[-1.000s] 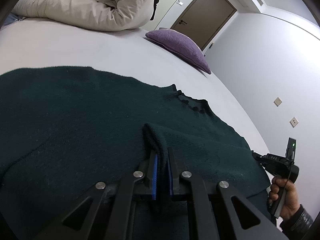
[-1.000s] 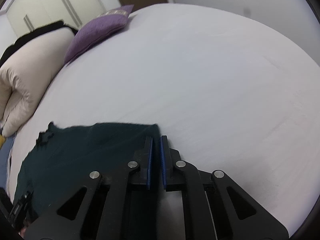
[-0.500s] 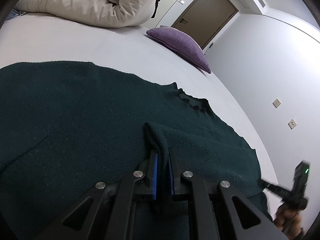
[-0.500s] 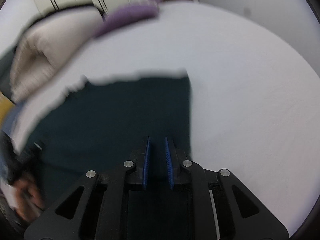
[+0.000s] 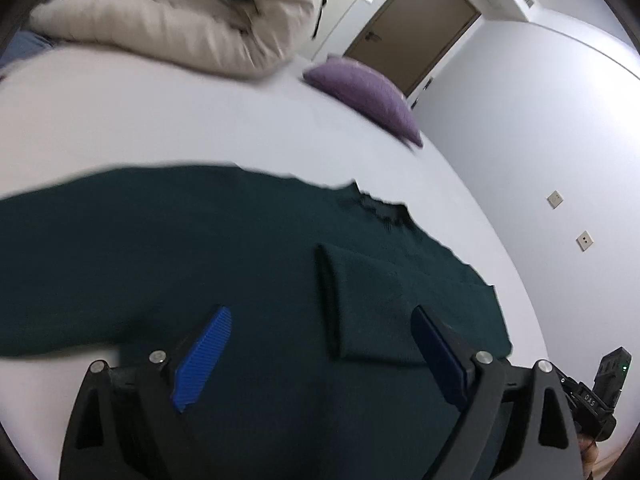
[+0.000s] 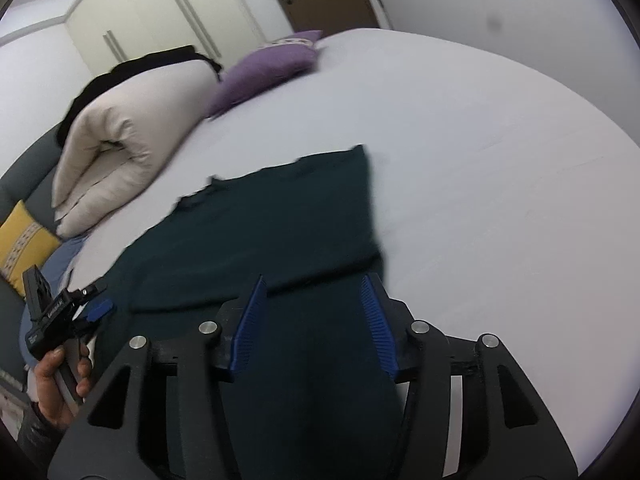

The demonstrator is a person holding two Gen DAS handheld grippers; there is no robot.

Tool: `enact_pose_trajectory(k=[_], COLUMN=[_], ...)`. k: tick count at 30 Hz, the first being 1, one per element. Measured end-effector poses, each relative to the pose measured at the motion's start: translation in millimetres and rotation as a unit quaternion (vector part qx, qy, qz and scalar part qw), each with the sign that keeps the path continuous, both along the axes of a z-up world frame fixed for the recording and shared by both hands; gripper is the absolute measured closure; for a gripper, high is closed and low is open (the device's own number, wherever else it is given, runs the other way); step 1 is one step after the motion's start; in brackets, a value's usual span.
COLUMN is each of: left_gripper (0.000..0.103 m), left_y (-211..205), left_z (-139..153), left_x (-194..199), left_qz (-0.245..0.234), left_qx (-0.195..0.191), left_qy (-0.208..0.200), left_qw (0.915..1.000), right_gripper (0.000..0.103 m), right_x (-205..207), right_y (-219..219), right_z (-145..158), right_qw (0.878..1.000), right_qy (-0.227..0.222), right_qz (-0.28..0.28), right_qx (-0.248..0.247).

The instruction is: Fold small clothes

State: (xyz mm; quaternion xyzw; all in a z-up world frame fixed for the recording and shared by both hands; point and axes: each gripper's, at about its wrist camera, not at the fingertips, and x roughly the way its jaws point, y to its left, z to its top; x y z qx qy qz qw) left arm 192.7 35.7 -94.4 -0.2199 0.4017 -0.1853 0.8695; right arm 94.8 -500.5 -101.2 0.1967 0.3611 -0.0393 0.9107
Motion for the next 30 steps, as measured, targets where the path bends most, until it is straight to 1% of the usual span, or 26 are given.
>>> enact_pose_trajectory(k=[2,4,5,6,7,8,9,10,11,13,14,15,16,18,19,20,21,22,23,25,26,28,29,30], left_gripper=[0.010,0.010,0.010,0.011,0.011,0.013,0.014,0.016,0.016,0.016,0.016,0.018,0.020,0.025,0.031,0.041,0.049,0.071,0.092,0.090,0.092,0.093,0.093,0.093], left_y=[40,85,119,138,165,202,228,251,269,298,309,315,320,327,331,334,337,338,341,340,341,334,331,326], left_z=[12,13,11,8,3,-6,-14,-23,-31,-50,-59,-66,-74,-79,-82,-85,-89,-95,-103,-113,-109,-90,-83,-73], left_x=[-22,-40,-52,-59,-68,-81,-90,-100,-110,-128,-135,-137,-137,-132,-129,-125,-121,-115,-111,-111,-109,-104,-102,-99], left_qz=[0.023,0.063,0.097,0.119,0.153,0.201,0.234,0.268,0.295,0.345,0.364,0.373,0.380,0.386,0.392,0.401,0.408,0.416,0.427,0.436,0.436,0.434,0.430,0.422], left_qx=[-0.025,-0.048,-0.069,-0.080,-0.098,-0.127,-0.155,-0.185,-0.213,-0.269,-0.291,-0.304,-0.324,-0.340,-0.345,-0.349,-0.353,-0.354,-0.355,-0.361,-0.352,-0.305,-0.291,-0.276], left_qy=[-0.012,-0.012,-0.009,-0.006,0.001,0.012,0.020,0.027,0.031,0.038,0.043,0.046,0.048,0.042,0.041,0.041,0.045,0.054,0.069,0.077,0.075,0.061,0.055,0.046], left_qw=[0.9993,0.9968,0.9928,0.9897,0.9834,0.9713,0.9595,0.9451,0.9308,0.8984,0.8839,0.8753,0.8651,0.8568,0.8521,0.8458,0.8411,0.8361,0.8287,0.8211,0.8249,0.8454,0.8528,0.8620], right_gripper=[0.055,0.055,0.055,0.055,0.055,0.055,0.055,0.055,0.055,0.055,0.055,0.055,0.055,0.055,0.055,0.055,0.055,0.055,0.055,0.055,0.055,0.055,0.055,0.055], right_x=[-10,-19,-23,-24,-26,-29,-29,-28,-30,-29,-30,-31,-31,-30,-31,-32,-33,-33,-33,-32,-30,-30,-30,-31], right_y=[21,44,53,64,75,84,95,106,113,130,138,146,152,164,169,171,174,176,176,175,173,166,161,157], right_z=[7,14,16,16,17,17,15,14,13,10,9,8,6,3,2,0,0,-1,-2,-6,-8,-11,-13,-15], right_qw=[1.000,0.999,0.998,0.997,0.996,0.995,0.993,0.992,0.992,0.990,0.989,0.988,0.988,0.987,0.987,0.987,0.987,0.987,0.987,0.988,0.988,0.988,0.988,0.989], right_qy=[-0.006,-0.008,-0.009,-0.009,-0.007,-0.006,-0.003,0.001,0.003,0.010,0.013,0.017,0.019,0.024,0.026,0.027,0.028,0.027,0.027,0.030,0.031,0.031,0.031,0.030], right_qz=[0.023,0.051,0.063,0.075,0.084,0.092,0.104,0.111,0.114,0.125,0.129,0.133,0.136,0.142,0.144,0.145,0.144,0.143,0.141,0.137,0.136,0.129,0.126,0.121], right_qx=[0.005,0.012,0.018,0.026,0.036,0.045,0.057,0.060,0.062,0.068,0.071,0.072,0.072,0.070,0.070,0.069,0.068,0.068,0.068,0.071,0.073,0.076,0.079,0.084])
